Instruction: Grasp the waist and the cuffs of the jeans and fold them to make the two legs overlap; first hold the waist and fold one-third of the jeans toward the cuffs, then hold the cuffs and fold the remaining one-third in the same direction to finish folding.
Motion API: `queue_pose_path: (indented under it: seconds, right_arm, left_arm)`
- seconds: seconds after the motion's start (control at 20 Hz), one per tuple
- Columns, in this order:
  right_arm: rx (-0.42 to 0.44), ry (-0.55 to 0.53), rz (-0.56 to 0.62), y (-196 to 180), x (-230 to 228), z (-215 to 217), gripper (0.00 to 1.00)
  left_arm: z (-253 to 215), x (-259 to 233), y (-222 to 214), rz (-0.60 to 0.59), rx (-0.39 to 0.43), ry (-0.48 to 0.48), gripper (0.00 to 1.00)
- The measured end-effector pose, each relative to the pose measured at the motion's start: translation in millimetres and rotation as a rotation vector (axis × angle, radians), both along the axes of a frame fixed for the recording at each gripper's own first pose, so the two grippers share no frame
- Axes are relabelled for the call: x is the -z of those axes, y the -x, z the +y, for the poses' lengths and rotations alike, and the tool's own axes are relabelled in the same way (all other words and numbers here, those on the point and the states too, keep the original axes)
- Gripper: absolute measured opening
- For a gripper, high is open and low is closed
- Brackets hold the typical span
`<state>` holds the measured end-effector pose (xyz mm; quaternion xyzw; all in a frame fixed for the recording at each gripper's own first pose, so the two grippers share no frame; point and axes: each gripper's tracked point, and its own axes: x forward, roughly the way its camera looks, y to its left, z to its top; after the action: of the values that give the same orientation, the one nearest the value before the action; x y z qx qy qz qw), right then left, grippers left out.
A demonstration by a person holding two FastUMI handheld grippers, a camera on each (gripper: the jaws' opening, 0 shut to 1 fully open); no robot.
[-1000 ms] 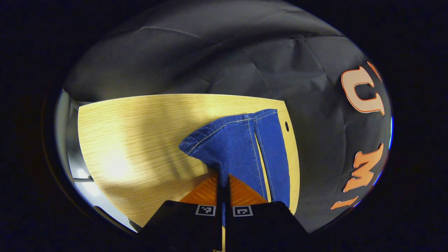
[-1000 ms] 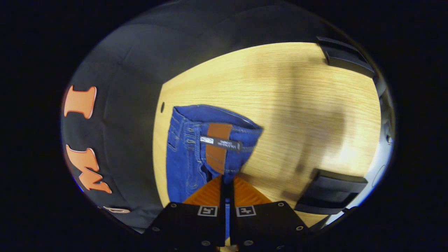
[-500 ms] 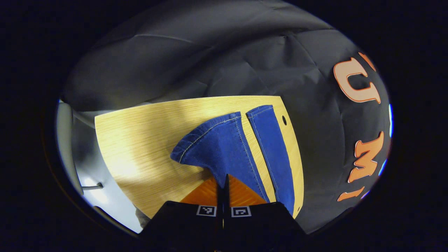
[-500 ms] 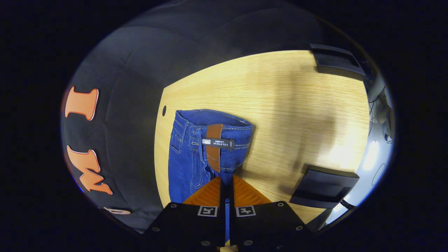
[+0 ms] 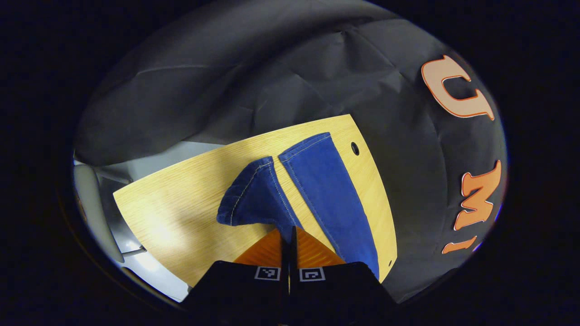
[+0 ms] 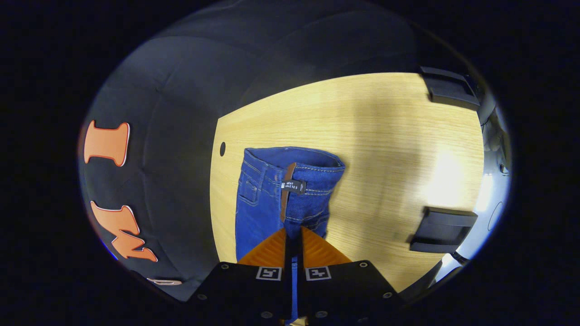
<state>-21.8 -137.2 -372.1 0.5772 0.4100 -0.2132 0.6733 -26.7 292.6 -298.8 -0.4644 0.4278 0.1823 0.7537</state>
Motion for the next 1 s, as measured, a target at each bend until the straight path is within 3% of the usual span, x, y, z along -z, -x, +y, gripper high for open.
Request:
queue_pose_path:
  seconds: [0.2, 0.5, 0.85, 1.0]
  right_arm:
    - [-0.005, 0.046, -0.004, -48.3, -24.8, 9.1, 0.05]
    - [0.032, 0.062, 0.052, -89.0, -22.8, 14.3, 0.05]
    - [-0.065, -0.008, 0.085, -167.6, 0.4, 27.9, 0.05]
    - [-0.141, -0.022, 0.066, -214.2, 1.5, 41.4, 0.05]
  left_arm:
    - [1.0, -11.3, -51.4, 0.052, 0.061, 0.025, 0.01]
    - [-7.9, -0.6, -113.4, 0.131, 0.177, 0.028, 0.01]
    - [-9.4, 20.4, -175.3, 0.221, 0.189, 0.003, 0.01]
    - [-12.0, 18.3, -209.5, 0.179, 0.238, -0.097, 0.04]
